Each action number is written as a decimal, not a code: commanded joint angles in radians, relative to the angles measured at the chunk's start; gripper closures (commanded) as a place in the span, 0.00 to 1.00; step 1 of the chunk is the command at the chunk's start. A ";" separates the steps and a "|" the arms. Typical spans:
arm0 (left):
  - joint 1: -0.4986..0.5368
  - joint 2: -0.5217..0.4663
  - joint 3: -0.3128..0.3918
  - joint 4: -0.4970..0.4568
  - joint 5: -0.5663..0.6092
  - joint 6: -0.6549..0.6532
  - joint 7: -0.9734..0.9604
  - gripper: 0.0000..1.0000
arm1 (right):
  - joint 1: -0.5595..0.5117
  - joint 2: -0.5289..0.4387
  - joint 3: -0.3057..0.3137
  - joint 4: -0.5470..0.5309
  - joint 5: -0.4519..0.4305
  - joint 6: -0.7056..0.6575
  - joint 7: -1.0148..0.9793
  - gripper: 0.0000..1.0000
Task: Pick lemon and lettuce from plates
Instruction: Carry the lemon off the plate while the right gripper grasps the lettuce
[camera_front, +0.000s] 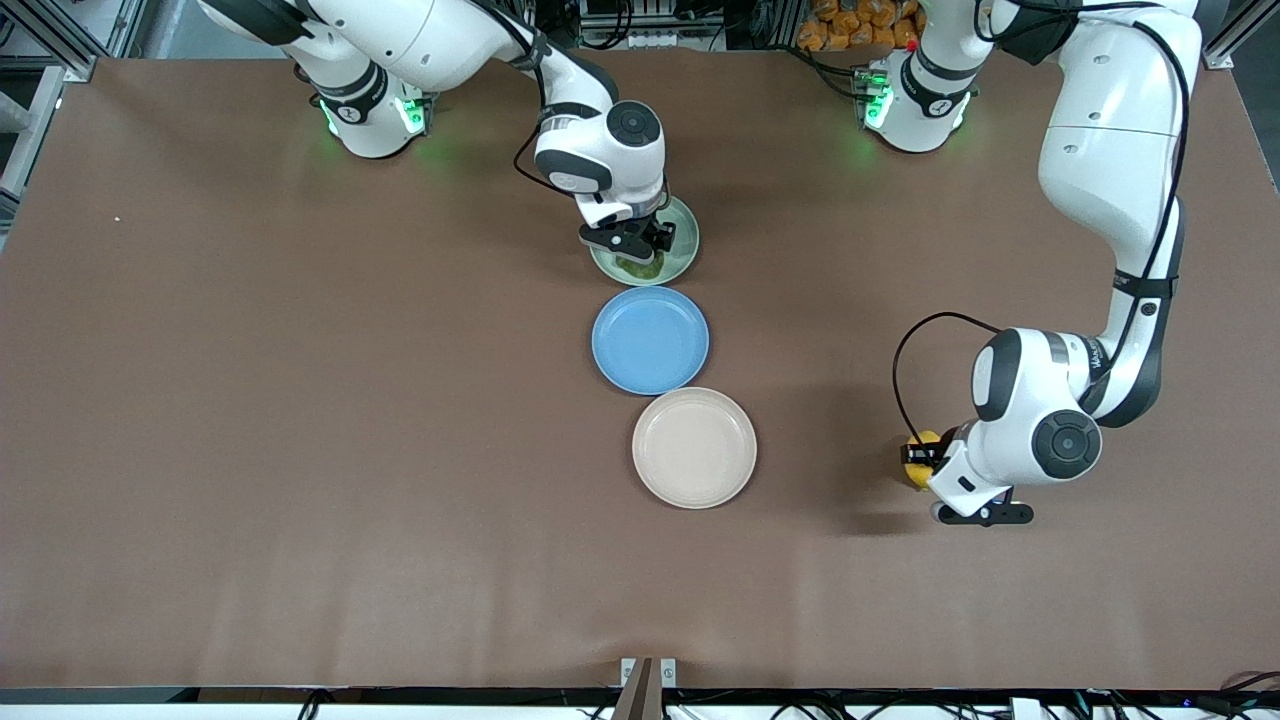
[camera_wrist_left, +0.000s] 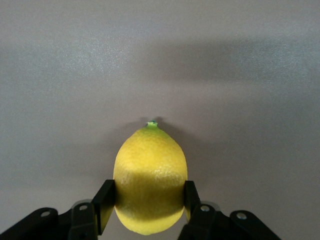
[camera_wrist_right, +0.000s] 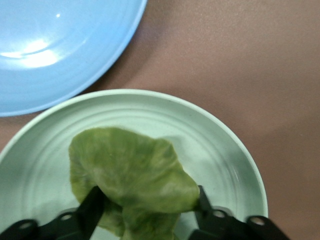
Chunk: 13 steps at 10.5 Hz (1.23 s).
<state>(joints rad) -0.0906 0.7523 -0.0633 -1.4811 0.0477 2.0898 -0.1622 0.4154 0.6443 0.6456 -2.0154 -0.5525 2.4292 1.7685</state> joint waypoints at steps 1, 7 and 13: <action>0.009 -0.008 -0.001 -0.001 0.027 0.006 -0.005 0.00 | -0.009 0.018 0.014 0.027 -0.032 -0.002 0.029 0.71; 0.002 -0.218 -0.001 0.007 0.052 -0.105 -0.003 0.00 | -0.046 0.005 0.048 0.046 -0.027 -0.018 0.023 1.00; 0.011 -0.473 -0.016 0.041 0.075 -0.318 -0.007 0.00 | -0.317 -0.029 0.192 0.046 -0.018 -0.175 -0.179 1.00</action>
<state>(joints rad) -0.0896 0.3270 -0.0679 -1.4205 0.1055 1.8058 -0.1609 0.1946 0.6299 0.7829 -1.9641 -0.5535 2.3040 1.6498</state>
